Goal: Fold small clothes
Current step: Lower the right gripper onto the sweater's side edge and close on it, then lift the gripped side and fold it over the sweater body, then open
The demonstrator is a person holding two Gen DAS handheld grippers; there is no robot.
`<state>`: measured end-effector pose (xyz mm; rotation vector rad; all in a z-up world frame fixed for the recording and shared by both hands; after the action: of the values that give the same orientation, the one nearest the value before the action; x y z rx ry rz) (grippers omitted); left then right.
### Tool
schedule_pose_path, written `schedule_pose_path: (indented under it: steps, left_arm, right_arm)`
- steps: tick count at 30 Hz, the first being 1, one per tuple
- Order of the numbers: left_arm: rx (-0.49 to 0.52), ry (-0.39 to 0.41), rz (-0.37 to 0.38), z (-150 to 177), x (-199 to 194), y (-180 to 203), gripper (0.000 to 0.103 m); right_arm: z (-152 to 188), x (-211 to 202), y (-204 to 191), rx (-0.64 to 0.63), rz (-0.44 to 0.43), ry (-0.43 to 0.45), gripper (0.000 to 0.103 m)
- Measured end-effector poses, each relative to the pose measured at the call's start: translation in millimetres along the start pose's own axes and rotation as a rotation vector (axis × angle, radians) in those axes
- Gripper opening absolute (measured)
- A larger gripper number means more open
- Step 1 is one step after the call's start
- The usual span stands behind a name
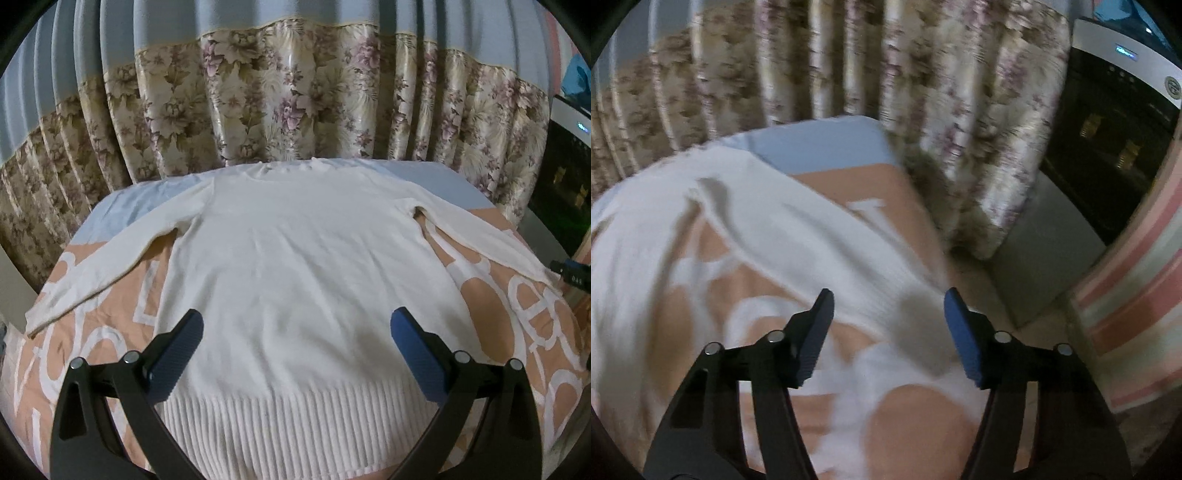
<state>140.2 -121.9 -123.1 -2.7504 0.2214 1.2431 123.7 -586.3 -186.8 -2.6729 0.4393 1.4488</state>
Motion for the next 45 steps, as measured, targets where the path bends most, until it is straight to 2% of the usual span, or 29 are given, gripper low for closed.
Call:
schedule_pose_path:
  steps: [2,7,12,16,21,25,36,39,45]
  left_arm:
    - [0.004,0.004,-0.006,-1,0,-2,0.101]
    - [0.0,0.002,-0.017,1,2,-12,0.101]
    - [-0.003,-0.007,-0.019,4,6,-18,0.101]
    - [-0.011,-0.01,-0.009,5,10,-19,0.101]
    - [-0.011,-0.007,0.0,3,13,-20,0.101]
    - [-0.009,-0.003,0.0,0,15,-22,0.101]
    - [0.008,0.027,-0.012,-31,28,-41,0.101]
    - [0.038,0.015,0.039,-38,36,-41,0.101]
    - [0.028,0.017,0.028,-48,44,-60,0.101]
  right_arm:
    - [2,14,17,0.053,0.007,-0.031,0.051]
    - [13,34,28,0.098,0.024,-0.083,0.051]
    - [17,40,28,0.124,-0.007,-0.091,0.051]
    - [16,41,24,0.116,-0.034,-0.097,0.04]
    - [11,34,12,0.064,-0.015,-0.089,0.014]
    - [1,23,0,0.087,-0.036,-0.06,0.012]
    - [-47,-3,-85,0.047,-0.164,0.01,0.011]
    - [-58,-3,-113,0.026,-0.195,0.016,0.011]
    - [-76,3,-174,-0.022,-0.26,0.014,0.011]
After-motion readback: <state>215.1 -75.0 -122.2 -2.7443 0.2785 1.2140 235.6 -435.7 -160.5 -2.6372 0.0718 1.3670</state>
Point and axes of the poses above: each gripper's, at about its wrist camera, not at the fingertips, and x roughly the way its jaws point, y to its right, z to its underside, the point moved 8 cm from there along x, roughly the way its jaws point, and after that the axes turned 6 degrees about -y, right-handed, at the moved point
